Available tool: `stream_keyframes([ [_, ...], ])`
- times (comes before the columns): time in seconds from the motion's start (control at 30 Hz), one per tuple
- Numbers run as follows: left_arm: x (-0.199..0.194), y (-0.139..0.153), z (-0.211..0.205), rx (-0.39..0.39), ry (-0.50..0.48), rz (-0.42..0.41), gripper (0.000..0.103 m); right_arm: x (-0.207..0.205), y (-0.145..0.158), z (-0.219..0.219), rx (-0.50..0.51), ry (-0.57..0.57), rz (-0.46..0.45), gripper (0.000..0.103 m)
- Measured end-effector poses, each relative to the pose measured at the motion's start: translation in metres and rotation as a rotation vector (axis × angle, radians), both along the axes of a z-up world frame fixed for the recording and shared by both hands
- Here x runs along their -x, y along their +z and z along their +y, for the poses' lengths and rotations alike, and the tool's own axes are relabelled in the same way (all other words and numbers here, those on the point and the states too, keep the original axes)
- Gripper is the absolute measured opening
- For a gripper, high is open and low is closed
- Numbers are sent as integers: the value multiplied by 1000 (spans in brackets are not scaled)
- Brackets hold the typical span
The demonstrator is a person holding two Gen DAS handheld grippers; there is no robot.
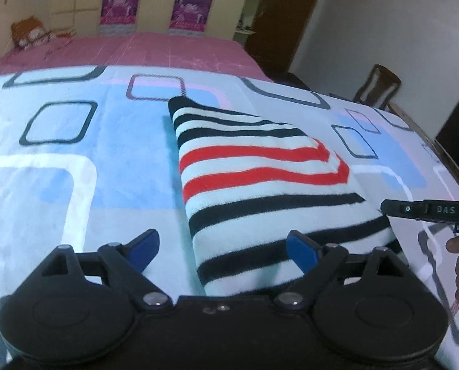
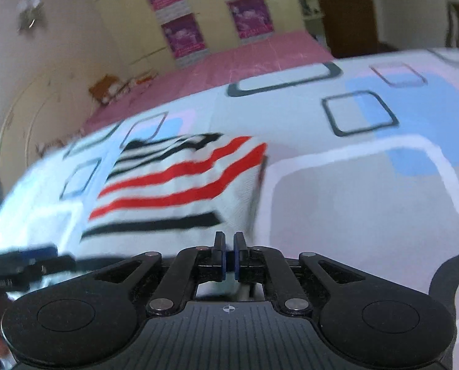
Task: Fold small clothes
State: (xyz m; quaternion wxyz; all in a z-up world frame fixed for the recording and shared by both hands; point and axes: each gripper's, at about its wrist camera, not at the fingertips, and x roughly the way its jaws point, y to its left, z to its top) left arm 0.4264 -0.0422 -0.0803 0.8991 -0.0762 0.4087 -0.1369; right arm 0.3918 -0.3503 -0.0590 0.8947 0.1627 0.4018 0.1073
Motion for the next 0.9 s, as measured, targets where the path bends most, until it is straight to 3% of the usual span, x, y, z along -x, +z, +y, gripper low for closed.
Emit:
stream_keyframes([
  [0.07, -5, -3, -2, 3, 13, 16, 90, -1, 8, -2, 1, 13, -59, 48],
  [0.17, -11, -7, -6, -4, 30, 31, 90, -9, 11, 6, 3, 73, -108, 48],
  [0.23, -15, -10, -8, 7, 43, 40, 92, -17, 6, 15, 16, 120, -130, 32],
  [0.27, -16, -10, -8, 7, 49, 44, 93, -24, -3, 21, 50, 138, -86, 20],
  [0.3, -17, -11, -9, 10, 52, 50, 93, -35, -16, 26, 102, 151, -10, 20],
  [0.37, -18, -8, -8, 11, 56, 46, 91, -39, -17, 18, 44, 137, -1, 20],
  [0.43, -18, -5, -7, 23, 42, 31, 92, -31, -4, -3, -44, 79, -62, 20],
  [0.47, -20, -6, -5, 38, 37, 35, 92, -32, -1, -13, -77, 67, -68, 32],
  [0.5, -23, -7, -4, 56, 36, 45, 92, -35, -1, -22, -117, 64, -50, 56],
  [0.53, -26, -10, -3, 79, 32, 58, 92, -40, -5, -32, -169, 69, -23, 62],
  [0.63, -35, -16, 2, 151, 33, 91, 91, -57, -29, -52, -368, 115, 121, 62],
  [0.73, -43, -23, 8, 220, 41, 140, 90, -65, -46, -61, -478, 122, 191, 62],
  [0.9, -54, -39, 20, 342, 51, 216, 87, -80, -68, -63, -526, 119, 290, 61],
])
